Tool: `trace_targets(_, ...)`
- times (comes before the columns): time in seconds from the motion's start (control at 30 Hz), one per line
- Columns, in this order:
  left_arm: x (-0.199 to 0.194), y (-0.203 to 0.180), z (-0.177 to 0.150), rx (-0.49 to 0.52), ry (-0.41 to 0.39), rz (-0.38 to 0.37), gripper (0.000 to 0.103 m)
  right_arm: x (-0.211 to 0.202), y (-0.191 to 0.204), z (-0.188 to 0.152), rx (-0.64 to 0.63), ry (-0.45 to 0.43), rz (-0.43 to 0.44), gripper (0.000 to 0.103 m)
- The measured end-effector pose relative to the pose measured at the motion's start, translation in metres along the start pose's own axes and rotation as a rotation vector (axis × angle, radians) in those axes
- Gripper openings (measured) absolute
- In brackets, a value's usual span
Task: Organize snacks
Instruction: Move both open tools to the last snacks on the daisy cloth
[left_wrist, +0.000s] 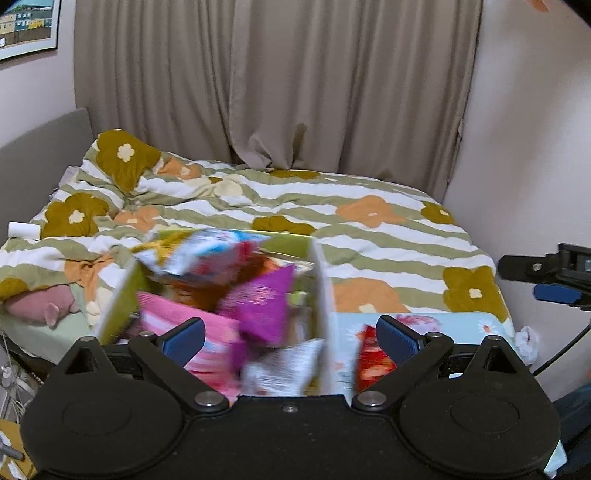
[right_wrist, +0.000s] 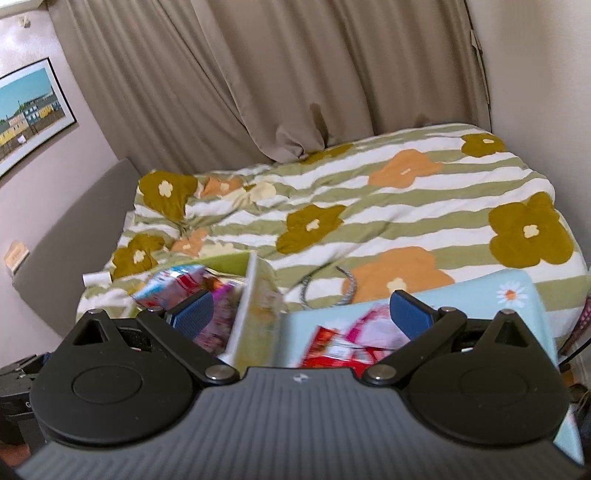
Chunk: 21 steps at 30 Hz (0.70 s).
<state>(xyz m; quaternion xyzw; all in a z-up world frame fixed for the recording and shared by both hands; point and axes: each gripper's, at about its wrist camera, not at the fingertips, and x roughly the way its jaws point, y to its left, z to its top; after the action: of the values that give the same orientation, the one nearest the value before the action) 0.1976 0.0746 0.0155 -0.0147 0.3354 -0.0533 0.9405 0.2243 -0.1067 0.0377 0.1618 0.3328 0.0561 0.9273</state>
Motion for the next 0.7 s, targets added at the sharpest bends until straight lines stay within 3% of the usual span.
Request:
trace_targets(0.33, 0.049, -0.1, -0.028, 0.044, 0.078, 0.025, 0.101, 0.027, -0.1, 0.009, -0.052, 0.116, 0.025, 0.103)
trace_targets(0.7, 0.143, -0.133, -0.053, 0.073, 0.205, 0.052, 0.101, 0.112, -0.153, 0.009, -0.198, 0.231, 0.138, 0.103)
